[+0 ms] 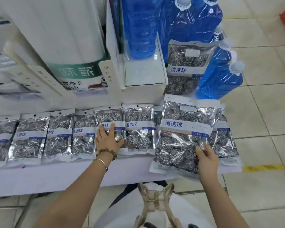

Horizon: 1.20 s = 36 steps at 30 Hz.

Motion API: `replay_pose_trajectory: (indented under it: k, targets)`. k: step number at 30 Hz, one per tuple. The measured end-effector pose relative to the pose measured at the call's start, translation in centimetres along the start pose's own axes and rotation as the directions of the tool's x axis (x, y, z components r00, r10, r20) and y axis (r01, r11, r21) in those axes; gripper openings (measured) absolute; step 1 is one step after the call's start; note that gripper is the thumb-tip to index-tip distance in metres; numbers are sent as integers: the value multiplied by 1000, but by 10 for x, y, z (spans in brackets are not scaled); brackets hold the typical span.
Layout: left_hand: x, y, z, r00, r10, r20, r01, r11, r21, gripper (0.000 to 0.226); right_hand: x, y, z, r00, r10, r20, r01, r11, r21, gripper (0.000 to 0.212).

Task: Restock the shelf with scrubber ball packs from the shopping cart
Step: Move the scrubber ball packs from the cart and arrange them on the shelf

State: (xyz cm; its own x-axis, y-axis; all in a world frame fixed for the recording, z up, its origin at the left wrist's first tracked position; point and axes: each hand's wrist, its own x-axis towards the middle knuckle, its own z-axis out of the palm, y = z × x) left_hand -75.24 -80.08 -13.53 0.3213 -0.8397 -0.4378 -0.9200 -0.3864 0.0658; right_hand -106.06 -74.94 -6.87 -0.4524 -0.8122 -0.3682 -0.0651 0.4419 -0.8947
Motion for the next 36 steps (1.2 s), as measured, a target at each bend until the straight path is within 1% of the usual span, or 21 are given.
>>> replay_pose_trajectory:
  k: [3,5,6,8,10,12,14,17,19,20,21,23,24,25,26,28,29,31,34,35,36]
  targets:
    - [-3,0,-9,999,-13,-44,10,997,-73,80,3,-7,-7,1000,-23,-12,23,999,22,8]
    - [-10,10,-23,992,-4,-129,-23,978,-207,72,11,-11,-14,998,-64,-9,64,998,24,18]
    - [-14,21,-32,984,18,-179,-72,950,-303,64,17,-13,-18,997,-79,-3,79,997,12,19]
    - [-26,50,-58,959,130,-250,-237,852,-467,45,28,-19,-25,994,-107,5,107,994,16,10]
    - [-39,87,-89,915,252,-314,-387,766,-513,29,39,-29,-33,992,-126,3,125,991,55,15]
    - [-47,122,-119,878,322,-354,-470,716,-516,28,48,-40,-38,987,-162,10,161,983,85,25]
    - [-47,158,-146,862,367,-350,-506,657,-559,40,61,-51,-45,983,-181,35,177,979,105,13]
    - [-34,203,-179,893,389,-227,-420,535,-734,68,81,-65,-52,976,-203,77,192,973,132,12]
    - [-24,225,-190,905,406,-131,-331,476,-815,78,90,-77,-52,971,-219,92,203,967,154,17]
    - [-18,234,-190,906,413,-91,-295,465,-835,77,94,-83,-52,966,-235,108,216,962,165,21]
    - [-13,241,-190,908,414,-68,-262,435,-862,68,98,-89,-51,960,-249,131,225,959,175,23]
    - [-4,252,-189,912,410,11,-131,318,-939,36,108,-94,-47,955,-243,169,216,963,160,22]
    - [2,257,-188,913,403,65,-43,254,-966,29,116,-94,-46,955,-232,184,207,968,142,19]
    - [6,260,-187,918,381,107,27,209,-977,29,121,-95,-44,952,-222,211,199,972,127,18]
    - [10,264,-186,929,351,120,45,213,-976,32,129,-96,-42,953,-204,225,185,977,104,21]
    - [18,270,-183,946,311,88,-3,280,-960,38,144,-104,-37,960,-175,220,166,984,60,31]
    - [21,273,-182,951,301,73,-20,293,-956,43,153,-111,-33,961,-188,203,181,982,56,29]
    - [27,279,-182,960,277,49,-34,290,-957,51,171,-125,-25,962,-212,169,204,977,67,24]
    - [43,286,-180,973,228,-22,-87,280,-956,54,199,-135,-11,970,-224,91,224,975,14,27]
    - [51,288,-178,975,210,-73,-139,319,-938,53,207,-136,-7,970,-234,70,236,972,-22,26]
    - [57,289,-177,973,197,-119,-192,406,-893,52,214,-137,-4,970,-236,52,240,968,-73,25]
